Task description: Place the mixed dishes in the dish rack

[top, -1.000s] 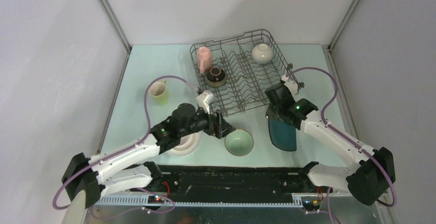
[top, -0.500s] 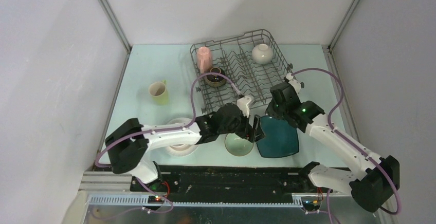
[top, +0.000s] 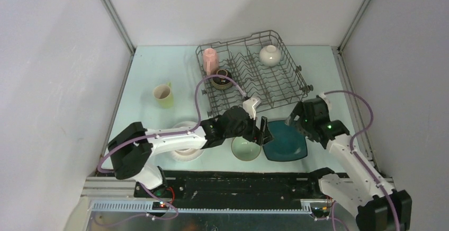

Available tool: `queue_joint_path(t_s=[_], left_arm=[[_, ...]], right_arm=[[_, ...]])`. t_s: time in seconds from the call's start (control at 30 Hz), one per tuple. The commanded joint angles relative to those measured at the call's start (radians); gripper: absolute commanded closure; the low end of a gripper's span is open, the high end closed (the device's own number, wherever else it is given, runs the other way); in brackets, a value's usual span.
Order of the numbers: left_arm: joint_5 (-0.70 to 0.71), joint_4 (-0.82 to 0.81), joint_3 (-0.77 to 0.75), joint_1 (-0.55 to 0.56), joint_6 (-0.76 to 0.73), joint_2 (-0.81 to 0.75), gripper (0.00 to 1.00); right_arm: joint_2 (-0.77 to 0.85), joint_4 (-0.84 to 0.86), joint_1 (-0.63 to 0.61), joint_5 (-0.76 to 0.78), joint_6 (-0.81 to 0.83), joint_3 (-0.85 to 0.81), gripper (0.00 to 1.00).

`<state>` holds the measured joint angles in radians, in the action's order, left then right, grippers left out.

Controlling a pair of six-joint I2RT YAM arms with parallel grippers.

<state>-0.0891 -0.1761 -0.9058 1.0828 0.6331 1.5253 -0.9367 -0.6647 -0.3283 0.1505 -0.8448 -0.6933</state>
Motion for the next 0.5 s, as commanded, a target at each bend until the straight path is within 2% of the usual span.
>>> queue_joint_path(t_s=[0.0, 0.23, 0.47], left_arm=[[-0.018, 0.022, -0.082, 0.010, 0.016, 0.053, 0.11], [-0.005, 0.120, -0.213, 0.014, 0.025, 0.184, 0.13], [0.022, 0.156, -0.260, 0.012, 0.040, 0.274, 0.12]], right_arm=[[0.065, 0.013, 0.154, -0.116, 0.022, 0.080, 0.04], [0.046, 0.066, 0.361, -0.202, 0.093, 0.175, 0.01], [0.005, 0.170, 0.400, -0.202, 0.108, 0.251, 0.01]])
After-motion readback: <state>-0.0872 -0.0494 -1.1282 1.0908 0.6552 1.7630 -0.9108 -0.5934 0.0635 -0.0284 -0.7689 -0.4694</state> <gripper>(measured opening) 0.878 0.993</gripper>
